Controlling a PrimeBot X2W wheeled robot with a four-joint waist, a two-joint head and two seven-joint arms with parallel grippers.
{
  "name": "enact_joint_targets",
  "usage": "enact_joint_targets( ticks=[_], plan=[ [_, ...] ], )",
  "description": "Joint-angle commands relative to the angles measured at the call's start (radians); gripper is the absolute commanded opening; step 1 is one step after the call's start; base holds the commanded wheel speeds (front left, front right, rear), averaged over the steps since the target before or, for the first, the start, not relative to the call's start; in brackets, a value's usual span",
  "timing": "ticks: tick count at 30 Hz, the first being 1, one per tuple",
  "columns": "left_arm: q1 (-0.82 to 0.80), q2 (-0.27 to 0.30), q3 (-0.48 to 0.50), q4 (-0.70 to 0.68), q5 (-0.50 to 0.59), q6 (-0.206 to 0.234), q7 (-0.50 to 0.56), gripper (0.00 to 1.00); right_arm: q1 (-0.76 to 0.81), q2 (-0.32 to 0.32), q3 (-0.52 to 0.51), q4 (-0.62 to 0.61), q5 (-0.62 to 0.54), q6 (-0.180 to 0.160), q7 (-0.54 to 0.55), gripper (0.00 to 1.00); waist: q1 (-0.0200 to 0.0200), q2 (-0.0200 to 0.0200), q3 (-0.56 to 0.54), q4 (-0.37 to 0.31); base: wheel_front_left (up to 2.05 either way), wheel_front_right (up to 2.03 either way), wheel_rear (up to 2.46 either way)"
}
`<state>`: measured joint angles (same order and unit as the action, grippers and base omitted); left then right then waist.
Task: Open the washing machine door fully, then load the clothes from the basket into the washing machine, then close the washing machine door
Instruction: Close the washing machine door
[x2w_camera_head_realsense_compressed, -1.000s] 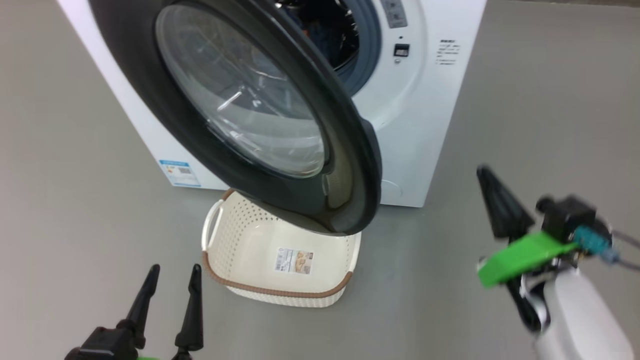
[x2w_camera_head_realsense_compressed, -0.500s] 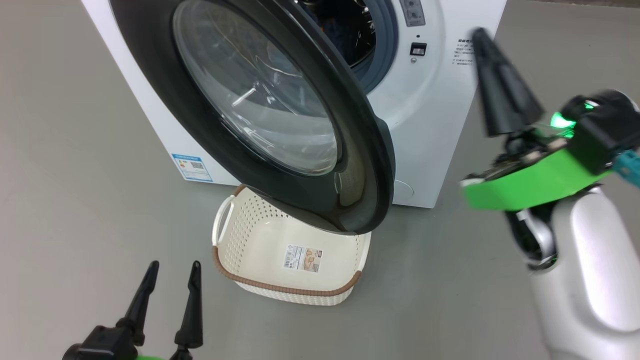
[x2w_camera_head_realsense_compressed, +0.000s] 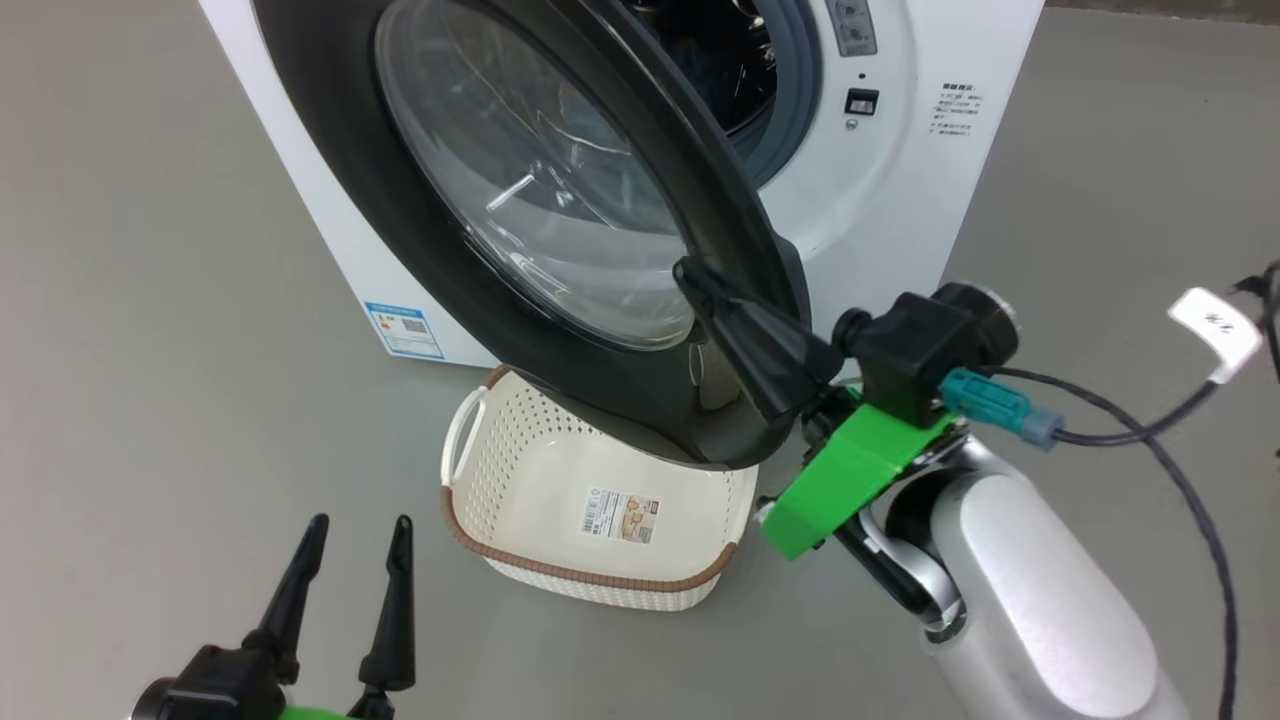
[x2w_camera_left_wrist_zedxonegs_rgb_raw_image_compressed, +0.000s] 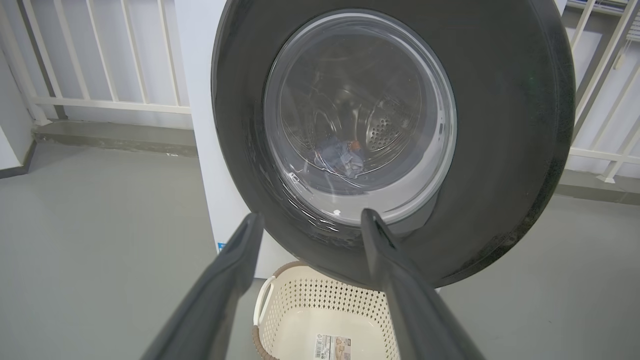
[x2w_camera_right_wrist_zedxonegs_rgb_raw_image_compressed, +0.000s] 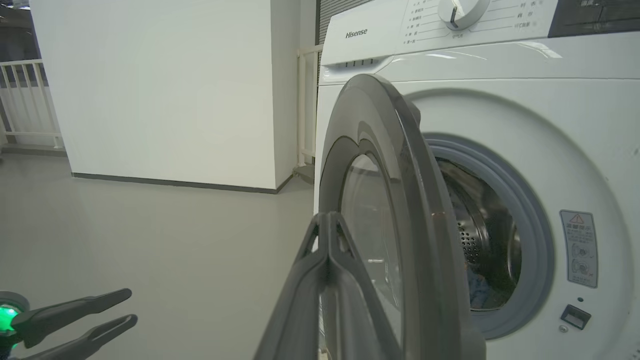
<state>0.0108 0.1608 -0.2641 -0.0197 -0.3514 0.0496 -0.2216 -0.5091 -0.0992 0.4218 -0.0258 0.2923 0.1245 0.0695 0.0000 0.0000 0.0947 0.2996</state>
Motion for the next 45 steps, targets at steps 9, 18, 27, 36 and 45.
enact_joint_targets(
  ticks=[9, 18, 27, 36, 45],
  plan=[
    [-0.063, 0.008, 0.013, -0.011, 0.011, 0.003, -0.011, 1.0, -0.094, 0.014, 0.067, 0.198, 0.05, 0.006, -0.089, 0.0, 0.0, 0.0, 0.025, 0.012, 0.0, 0.0, 0.0],
    [-0.095, -0.003, 0.005, 0.005, 0.014, -0.002, -0.023, 1.0, -0.201, 0.002, 0.1, 0.363, 0.084, 0.006, -0.164, 0.0, 0.0, 0.0, 0.046, 0.014, 0.0, 0.0, 0.0],
    [-0.12, -0.009, 0.005, 0.009, 0.017, -0.004, -0.031, 1.0, -0.289, -0.028, 0.107, 0.439, 0.098, 0.006, -0.203, 0.0, 0.0, 0.0, 0.085, 0.013, 0.0, 0.0, 0.0],
    [-0.159, -0.028, -0.004, 0.015, 0.025, -0.011, -0.037, 1.0, -0.391, -0.074, 0.064, 0.504, 0.101, 0.006, -0.212, 0.0, 0.0, 0.0, 0.14, 0.024, 0.0, 0.0, 0.0],
    [-0.197, -0.056, -0.015, 0.021, 0.031, -0.026, -0.04, 1.0, -0.541, -0.115, 0.025, 0.602, 0.099, 0.006, -0.242, 0.0, 0.0, 0.0, 0.211, 0.048, 0.0, 0.0, 0.0]
  ],
)
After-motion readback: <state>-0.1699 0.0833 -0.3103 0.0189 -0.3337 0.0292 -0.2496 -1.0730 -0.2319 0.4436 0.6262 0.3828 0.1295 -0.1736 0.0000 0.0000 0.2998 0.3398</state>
